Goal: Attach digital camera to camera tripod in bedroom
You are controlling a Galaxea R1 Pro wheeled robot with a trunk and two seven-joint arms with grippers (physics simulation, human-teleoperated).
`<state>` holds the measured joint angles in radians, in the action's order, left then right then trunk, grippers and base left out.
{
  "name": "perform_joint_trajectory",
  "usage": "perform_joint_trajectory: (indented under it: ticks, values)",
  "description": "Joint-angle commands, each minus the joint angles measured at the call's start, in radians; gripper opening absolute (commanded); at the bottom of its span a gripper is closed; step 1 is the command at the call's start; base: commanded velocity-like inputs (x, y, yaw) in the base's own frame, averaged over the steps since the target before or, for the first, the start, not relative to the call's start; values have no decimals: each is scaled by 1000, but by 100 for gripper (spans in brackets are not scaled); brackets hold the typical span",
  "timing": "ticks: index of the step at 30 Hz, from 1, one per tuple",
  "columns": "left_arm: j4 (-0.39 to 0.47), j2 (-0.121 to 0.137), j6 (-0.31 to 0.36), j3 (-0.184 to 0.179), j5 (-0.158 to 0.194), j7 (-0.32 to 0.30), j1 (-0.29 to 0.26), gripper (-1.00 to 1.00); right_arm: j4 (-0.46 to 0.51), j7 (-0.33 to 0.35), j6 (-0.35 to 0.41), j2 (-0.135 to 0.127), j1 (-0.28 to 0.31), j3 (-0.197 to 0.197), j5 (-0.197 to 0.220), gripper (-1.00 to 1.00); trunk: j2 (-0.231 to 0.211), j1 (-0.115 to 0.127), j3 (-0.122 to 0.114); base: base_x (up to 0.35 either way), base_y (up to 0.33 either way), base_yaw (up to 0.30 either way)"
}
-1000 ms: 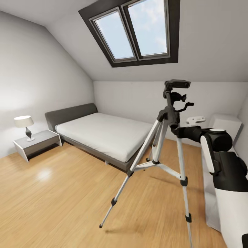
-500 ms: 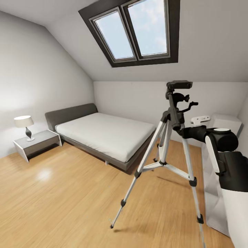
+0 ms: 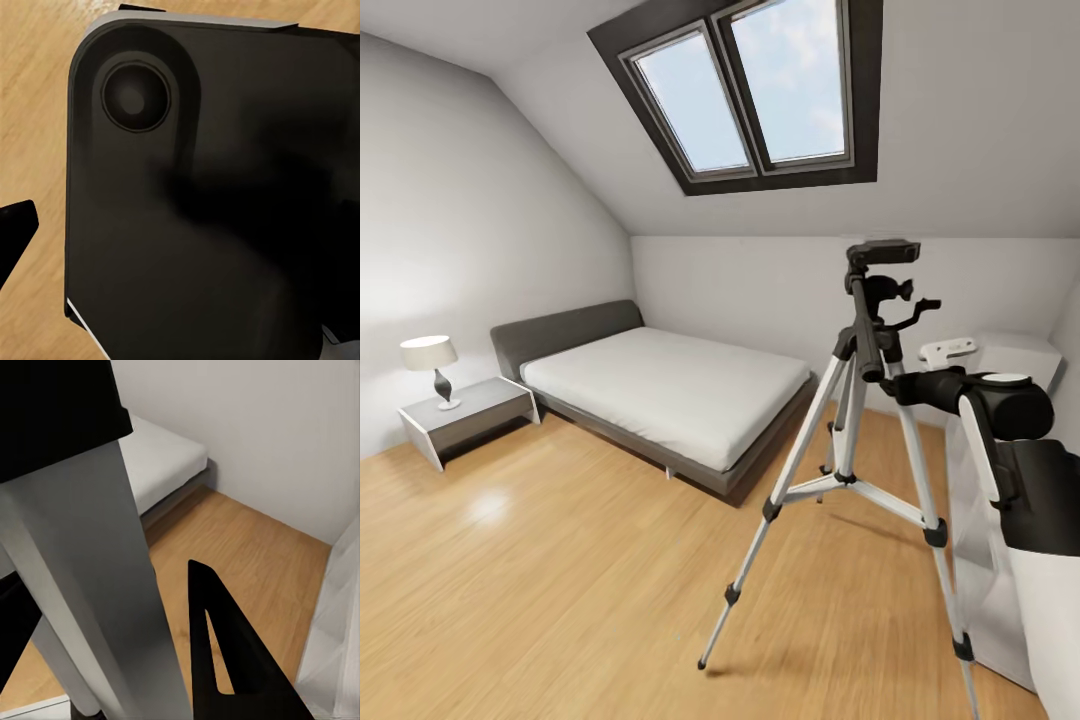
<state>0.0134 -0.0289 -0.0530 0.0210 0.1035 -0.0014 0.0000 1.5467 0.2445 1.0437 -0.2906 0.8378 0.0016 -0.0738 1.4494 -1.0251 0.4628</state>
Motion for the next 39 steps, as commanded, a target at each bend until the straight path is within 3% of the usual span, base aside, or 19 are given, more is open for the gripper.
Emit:
perform_joint_trajectory:
  ticks: [1,14,15,39]
  values:
    - [0,0,-2,1,10,0,0,100,-3,7,4,-1,1,0,-12,-100,1,0,1,0,0,0]
    - [0,0,-2,1,10,0,0,100,-32,9,4,-2,1,0,-12,-100,1,0,1,0,0,0]
    - [0,0,-2,1,10,0,0,100,-32,9,4,-2,1,0,-12,100,1,0,1,0,0,0]
    - [0,0,-2,1,10,0,0,100,-50,2,4,-4,1,0,-17,100,1,0,1,-4,0,0]
